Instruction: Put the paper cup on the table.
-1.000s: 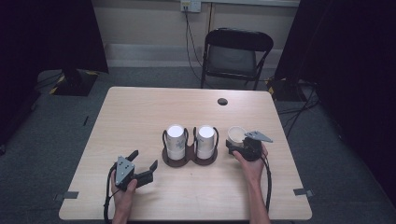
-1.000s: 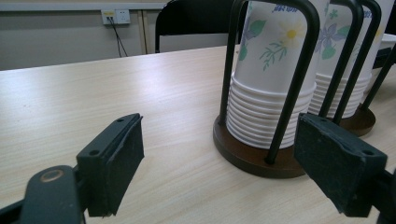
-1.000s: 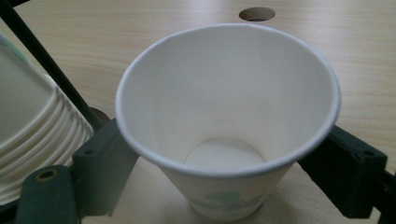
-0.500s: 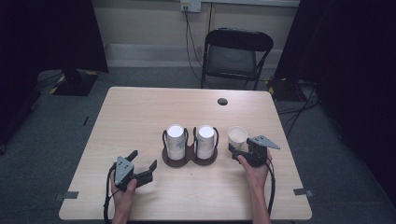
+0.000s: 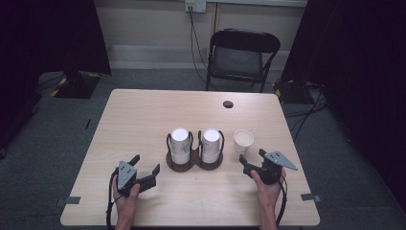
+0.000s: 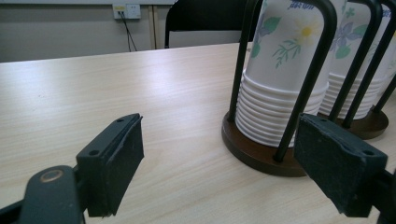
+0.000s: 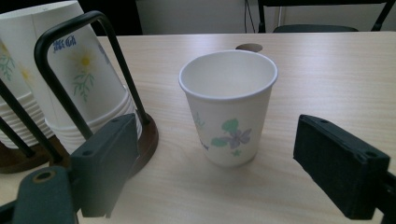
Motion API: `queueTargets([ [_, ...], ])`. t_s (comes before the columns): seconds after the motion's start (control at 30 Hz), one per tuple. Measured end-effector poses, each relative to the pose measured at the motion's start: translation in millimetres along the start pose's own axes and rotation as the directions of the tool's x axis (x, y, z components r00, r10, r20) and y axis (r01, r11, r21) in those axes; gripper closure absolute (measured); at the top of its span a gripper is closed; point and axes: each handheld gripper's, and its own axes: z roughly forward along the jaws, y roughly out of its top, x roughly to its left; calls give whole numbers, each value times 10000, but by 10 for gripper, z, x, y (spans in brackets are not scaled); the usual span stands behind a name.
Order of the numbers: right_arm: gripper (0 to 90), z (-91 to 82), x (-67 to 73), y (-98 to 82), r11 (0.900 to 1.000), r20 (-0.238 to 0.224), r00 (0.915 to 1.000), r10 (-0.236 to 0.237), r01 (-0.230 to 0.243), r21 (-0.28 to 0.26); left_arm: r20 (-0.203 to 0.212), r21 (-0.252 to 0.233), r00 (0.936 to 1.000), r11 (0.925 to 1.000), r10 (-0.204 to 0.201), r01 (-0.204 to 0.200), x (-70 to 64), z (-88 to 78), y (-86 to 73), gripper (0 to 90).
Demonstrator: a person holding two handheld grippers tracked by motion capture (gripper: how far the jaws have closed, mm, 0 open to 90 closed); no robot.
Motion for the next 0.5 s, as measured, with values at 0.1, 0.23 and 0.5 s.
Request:
queueTargets([
  [0.1, 136, -87, 42, -72, 9999, 200, 9998, -86, 88, -79, -70, 66, 9999, 9999, -91, 92, 5, -9, -1, 160],
  [0.23, 135, -204, 106, -120, 9992, 397, 9991, -160, 174, -356, -63, 174, 9999, 9998, -125, 126, 2, -25, -3, 159],
  [0.5, 136, -375, 227, -212, 9984, 374, 9992, -122, 143, -552, -138, 234, 9997, 9995, -211, 214, -6, -83, -16, 157],
])
